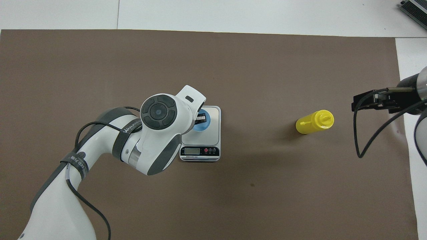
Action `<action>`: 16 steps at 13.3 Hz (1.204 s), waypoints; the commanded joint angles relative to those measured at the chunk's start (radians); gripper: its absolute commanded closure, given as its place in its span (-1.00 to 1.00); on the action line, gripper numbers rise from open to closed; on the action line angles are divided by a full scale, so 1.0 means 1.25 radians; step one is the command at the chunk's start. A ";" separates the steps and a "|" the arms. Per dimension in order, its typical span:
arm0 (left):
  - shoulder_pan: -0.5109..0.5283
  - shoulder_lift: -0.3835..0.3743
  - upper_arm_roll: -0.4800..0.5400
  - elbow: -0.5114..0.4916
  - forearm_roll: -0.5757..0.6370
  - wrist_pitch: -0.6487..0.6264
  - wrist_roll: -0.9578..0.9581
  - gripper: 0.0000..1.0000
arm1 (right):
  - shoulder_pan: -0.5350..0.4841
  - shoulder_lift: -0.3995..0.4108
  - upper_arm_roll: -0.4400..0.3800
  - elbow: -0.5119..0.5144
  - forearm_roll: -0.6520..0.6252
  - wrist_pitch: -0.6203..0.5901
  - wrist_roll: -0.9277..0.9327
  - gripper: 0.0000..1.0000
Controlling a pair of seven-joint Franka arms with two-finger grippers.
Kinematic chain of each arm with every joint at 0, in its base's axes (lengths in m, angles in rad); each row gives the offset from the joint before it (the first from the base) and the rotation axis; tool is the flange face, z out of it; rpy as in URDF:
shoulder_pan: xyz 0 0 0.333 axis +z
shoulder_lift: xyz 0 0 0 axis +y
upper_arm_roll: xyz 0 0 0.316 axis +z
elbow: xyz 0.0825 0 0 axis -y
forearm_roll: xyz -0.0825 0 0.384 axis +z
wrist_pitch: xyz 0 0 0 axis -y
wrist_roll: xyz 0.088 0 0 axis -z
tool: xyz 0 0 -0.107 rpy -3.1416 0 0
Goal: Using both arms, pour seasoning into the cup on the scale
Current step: 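Lower the blue cup onto the scale and open the left gripper, then withdraw the left gripper while the right gripper opens toward the bottle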
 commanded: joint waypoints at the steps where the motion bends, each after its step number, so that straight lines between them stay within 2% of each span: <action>1: -0.006 0.004 0.007 -0.003 0.018 0.018 -0.015 0.89 | -0.009 -0.007 0.002 -0.007 0.016 -0.006 -0.019 -1.00; 2: -0.007 0.004 0.007 -0.003 0.018 0.018 -0.015 0.83 | -0.009 -0.007 0.002 -0.007 0.016 -0.007 -0.020 -1.00; 3: -0.007 0.003 0.007 -0.003 0.018 0.018 -0.015 0.22 | -0.012 -0.007 0.002 -0.007 0.016 -0.008 -0.021 -1.00; 4: -0.007 0.003 0.010 0.001 0.019 0.011 -0.015 -0.86 | -0.023 -0.007 0.002 -0.007 0.016 -0.008 -0.021 -1.00; 5: -0.004 0.003 0.012 0.018 0.019 -0.004 -0.015 -1.00 | -0.030 -0.007 0.002 -0.008 0.016 -0.009 -0.020 -1.00; 7: 0.005 -0.010 0.019 0.045 0.030 -0.062 -0.011 -1.00 | -0.025 -0.007 0.002 -0.007 0.016 -0.008 -0.020 -1.00; 10: 0.058 -0.069 0.022 0.078 0.060 -0.159 0.016 -1.00 | -0.017 -0.007 0.008 -0.003 0.016 0.006 -0.013 -1.00; 14: 0.144 -0.132 0.021 0.081 0.057 -0.245 0.149 -1.00 | -0.024 -0.007 0.010 -0.009 0.017 0.024 -0.019 -1.00; 16: 0.197 -0.172 0.020 0.078 0.049 -0.296 0.239 -1.00 | -0.030 -0.001 0.009 -0.003 0.026 0.050 0.027 -1.00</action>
